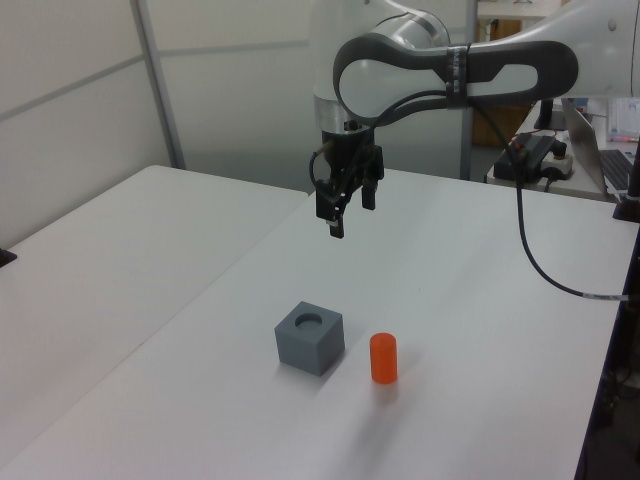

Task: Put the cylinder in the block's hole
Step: 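Lower the gripper onto the orange cylinder and close on it, then lift the orange cylinder and carry it above the gray block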

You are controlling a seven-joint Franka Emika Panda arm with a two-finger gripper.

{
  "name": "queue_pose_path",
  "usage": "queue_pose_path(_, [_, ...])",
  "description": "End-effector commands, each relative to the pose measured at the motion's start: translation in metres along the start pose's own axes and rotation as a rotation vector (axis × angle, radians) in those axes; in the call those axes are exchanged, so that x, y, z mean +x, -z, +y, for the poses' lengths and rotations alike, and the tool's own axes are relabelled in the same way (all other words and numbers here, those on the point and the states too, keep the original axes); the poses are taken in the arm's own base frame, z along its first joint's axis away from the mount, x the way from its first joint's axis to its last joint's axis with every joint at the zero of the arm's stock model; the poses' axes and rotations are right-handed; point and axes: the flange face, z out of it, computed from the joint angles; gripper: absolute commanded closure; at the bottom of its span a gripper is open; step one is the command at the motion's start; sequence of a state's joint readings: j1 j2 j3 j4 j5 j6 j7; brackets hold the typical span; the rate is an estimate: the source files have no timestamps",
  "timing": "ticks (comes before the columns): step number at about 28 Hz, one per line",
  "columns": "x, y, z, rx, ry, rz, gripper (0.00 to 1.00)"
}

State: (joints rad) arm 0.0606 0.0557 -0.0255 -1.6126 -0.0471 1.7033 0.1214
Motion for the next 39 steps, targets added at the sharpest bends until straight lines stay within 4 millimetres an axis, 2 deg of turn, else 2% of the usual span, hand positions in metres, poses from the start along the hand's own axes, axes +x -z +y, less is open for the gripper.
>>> queue_pose_path(1, [-0.007,-0.008,-0.002,0.010,0.025,-0.047,0.00])
queue_pose_path(5, [-0.012,-0.028,-0.003,0.010,0.052,-0.085,0.00])
queue_pose_path(6, [-0.016,-0.041,-0.005,0.013,0.068,-0.110,0.00])
queue_pose_path(10, [-0.027,-0.071,-0.009,0.064,0.057,-0.101,0.00])
queue_pose_path(11, [-0.033,-0.093,-0.010,0.080,0.050,-0.086,0.00])
queue_pose_path(16, [-0.045,-0.143,-0.009,0.082,0.041,-0.052,0.00])
queue_pose_path(17, [-0.047,-0.160,-0.009,0.082,0.037,-0.043,0.00])
queue_pose_path(19, [-0.050,-0.175,-0.008,0.078,0.036,-0.038,0.00])
queue_pose_path(24, [-0.062,-0.207,-0.006,0.070,0.038,-0.023,0.00])
queue_pose_path(33, [-0.065,-0.233,-0.007,0.049,0.053,-0.043,0.00])
queue_pose_path(34, [-0.065,-0.235,-0.006,0.043,0.058,-0.042,0.02])
queue_pose_path(35, [-0.064,-0.240,-0.006,0.038,0.061,-0.046,0.16])
queue_pose_path(39, [-0.063,-0.240,-0.004,0.038,0.058,-0.046,0.40])
